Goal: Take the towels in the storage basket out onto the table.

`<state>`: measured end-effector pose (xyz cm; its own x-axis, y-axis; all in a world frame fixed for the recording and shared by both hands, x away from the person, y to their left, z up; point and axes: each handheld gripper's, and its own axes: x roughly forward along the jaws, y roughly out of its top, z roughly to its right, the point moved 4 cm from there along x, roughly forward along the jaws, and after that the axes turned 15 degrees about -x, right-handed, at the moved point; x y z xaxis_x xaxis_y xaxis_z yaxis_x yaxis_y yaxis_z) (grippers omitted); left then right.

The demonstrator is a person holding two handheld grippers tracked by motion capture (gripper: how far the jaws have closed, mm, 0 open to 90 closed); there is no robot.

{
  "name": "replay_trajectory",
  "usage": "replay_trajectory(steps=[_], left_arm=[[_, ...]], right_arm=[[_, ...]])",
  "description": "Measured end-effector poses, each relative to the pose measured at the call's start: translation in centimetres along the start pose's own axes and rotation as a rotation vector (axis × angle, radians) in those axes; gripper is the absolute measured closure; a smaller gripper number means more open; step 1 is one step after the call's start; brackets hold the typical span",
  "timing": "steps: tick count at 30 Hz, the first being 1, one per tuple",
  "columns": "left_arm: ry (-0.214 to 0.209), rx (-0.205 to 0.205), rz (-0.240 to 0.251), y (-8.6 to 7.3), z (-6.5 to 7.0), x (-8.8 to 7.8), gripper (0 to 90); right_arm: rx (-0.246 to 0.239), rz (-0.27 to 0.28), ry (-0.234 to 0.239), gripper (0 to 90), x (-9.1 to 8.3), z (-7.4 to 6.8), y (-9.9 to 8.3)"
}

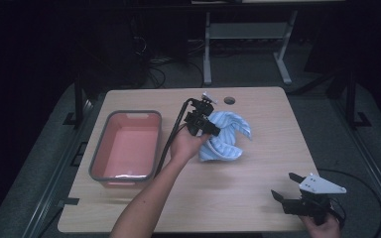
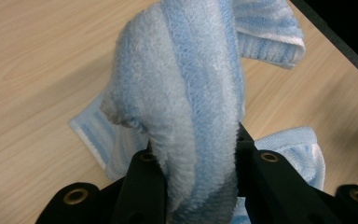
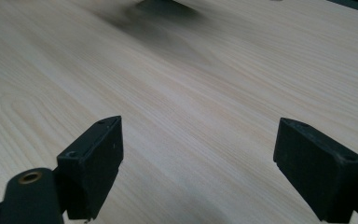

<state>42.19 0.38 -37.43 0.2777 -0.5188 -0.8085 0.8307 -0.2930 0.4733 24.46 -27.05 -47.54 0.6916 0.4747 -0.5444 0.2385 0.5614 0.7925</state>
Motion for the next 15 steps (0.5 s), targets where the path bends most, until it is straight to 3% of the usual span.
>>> replay_trajectory(steps=[4, 8, 12, 15], left_arm=[[-0.009, -0.015, 0.000, -0.1, 0.2, 0.8, 73.4], [-0.003, -0.004, -0.026, -0.2, 0.1, 1.7, 73.4], [-0.009, -0.030, -0.018, -0.3, 0.0, 2.9, 73.4], [-0.008, -0.019, -0.038, -0.5, -0.1, 3.2, 73.3]], right_arm=[[-0.003, 0.002, 0.000, 15.2, 0.0, 0.0, 0.0], [-0.001, 0.001, 0.003, 15.2, 0.0, -0.1, 0.2], [-0.011, 0.004, 0.000, 15.2, 0.1, 0.0, 0.2], [-0.002, -0.001, 0.003, 15.2, 0.0, 0.0, 0.1]])
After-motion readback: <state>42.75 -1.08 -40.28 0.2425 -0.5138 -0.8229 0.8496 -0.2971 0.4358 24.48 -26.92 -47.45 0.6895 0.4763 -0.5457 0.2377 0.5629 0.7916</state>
